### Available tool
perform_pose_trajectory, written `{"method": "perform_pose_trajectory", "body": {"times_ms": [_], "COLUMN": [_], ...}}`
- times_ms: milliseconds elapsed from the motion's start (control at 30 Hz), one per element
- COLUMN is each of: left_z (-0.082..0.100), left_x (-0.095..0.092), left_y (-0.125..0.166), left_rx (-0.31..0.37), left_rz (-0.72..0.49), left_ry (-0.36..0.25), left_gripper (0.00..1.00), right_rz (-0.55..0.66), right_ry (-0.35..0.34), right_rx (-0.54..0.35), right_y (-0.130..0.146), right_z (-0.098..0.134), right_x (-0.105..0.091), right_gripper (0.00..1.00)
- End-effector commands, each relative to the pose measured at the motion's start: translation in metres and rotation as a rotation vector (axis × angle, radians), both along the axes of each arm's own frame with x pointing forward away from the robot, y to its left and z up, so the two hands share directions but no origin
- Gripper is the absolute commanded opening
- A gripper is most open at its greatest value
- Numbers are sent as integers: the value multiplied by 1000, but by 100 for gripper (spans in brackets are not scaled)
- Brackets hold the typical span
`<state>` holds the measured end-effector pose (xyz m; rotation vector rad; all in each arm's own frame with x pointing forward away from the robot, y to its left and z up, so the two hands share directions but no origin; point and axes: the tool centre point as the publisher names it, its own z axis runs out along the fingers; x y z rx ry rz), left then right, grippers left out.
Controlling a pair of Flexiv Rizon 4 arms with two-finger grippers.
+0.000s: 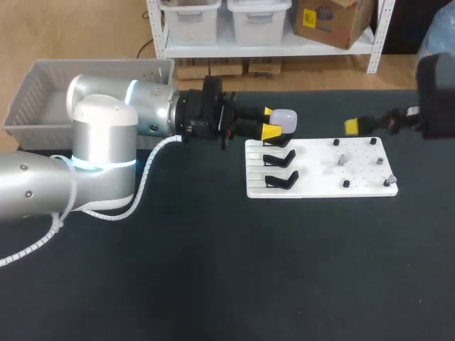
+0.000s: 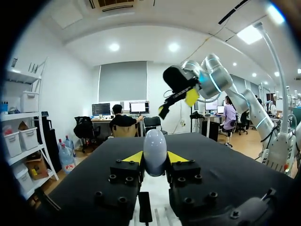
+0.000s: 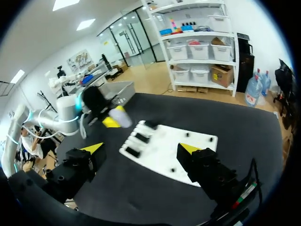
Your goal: Pick up each earbud case from the left stands, insert the matching earbuds, close the lid, and place the case in the box.
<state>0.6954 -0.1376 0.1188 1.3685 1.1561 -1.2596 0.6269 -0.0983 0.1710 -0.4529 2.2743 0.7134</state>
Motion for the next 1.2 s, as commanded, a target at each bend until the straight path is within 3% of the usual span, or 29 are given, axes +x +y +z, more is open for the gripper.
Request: {"method": "perform_pose_trajectory", "body": {"times_ms": [33, 267, 533, 1200], "left_z": [0, 0, 0, 0], "left_x": [-2, -2, -2, -2], "left_y": [1, 1, 1, 1], "left_rx": [-2, -2, -2, -2], "left_rz": [5, 5, 5, 5], "left_ry": [-3, -3, -3, -3], "left_gripper": [0, 0, 0, 0], "right_rz": [37, 91, 111, 58], "right_ry": [-7, 51, 92, 131], "right_rx": [30, 41, 19, 32], "right_y": [40, 80, 104, 96], "right_z": [-1, -21, -28, -49], "right_x": [-16, -14, 1, 42], "right_gripper": [100, 100, 100, 100]}}
